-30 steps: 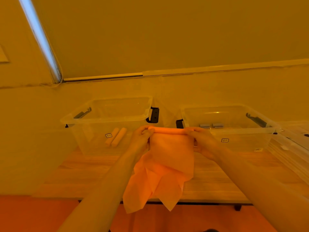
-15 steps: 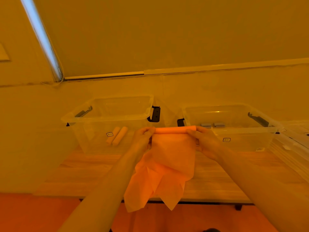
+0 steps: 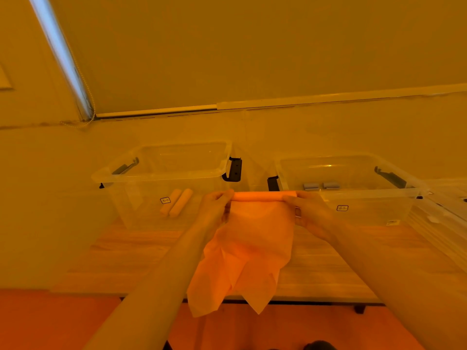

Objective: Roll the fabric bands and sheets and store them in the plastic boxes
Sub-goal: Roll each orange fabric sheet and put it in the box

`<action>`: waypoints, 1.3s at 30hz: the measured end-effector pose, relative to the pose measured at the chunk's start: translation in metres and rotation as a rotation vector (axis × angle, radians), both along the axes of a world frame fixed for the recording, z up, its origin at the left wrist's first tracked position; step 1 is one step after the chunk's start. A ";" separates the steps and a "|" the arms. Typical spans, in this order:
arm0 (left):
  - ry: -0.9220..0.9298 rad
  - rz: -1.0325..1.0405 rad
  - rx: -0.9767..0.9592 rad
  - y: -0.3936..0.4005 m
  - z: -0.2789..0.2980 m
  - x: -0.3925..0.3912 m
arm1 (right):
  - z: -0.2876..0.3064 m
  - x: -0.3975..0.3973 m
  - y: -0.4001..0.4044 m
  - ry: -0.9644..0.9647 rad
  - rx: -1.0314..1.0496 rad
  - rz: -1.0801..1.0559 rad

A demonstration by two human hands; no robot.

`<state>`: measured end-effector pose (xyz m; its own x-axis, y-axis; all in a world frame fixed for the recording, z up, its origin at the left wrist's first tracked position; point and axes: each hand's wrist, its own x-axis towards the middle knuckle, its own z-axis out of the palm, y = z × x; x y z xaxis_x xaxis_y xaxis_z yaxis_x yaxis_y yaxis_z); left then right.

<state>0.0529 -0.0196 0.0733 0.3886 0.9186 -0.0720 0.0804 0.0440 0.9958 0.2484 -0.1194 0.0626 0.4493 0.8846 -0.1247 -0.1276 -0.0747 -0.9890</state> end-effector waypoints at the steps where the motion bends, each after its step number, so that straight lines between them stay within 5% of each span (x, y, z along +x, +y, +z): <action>1: -0.004 -0.001 0.009 0.000 0.000 0.000 | -0.001 0.000 0.000 0.003 -0.003 -0.001; 7: -0.008 0.003 0.080 0.005 -0.002 0.000 | 0.000 -0.002 -0.001 0.063 -0.031 0.018; 17: -0.030 -0.035 -0.093 0.004 -0.003 0.003 | -0.002 -0.002 0.001 0.061 0.009 -0.011; 39: 0.096 -0.012 0.097 0.006 -0.005 0.001 | -0.004 -0.005 -0.004 0.127 0.035 0.036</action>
<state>0.0543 -0.0135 0.0681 0.3954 0.9183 -0.0209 0.1758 -0.0533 0.9830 0.2433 -0.1237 0.0589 0.3997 0.9047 -0.1475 -0.2494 -0.0474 -0.9672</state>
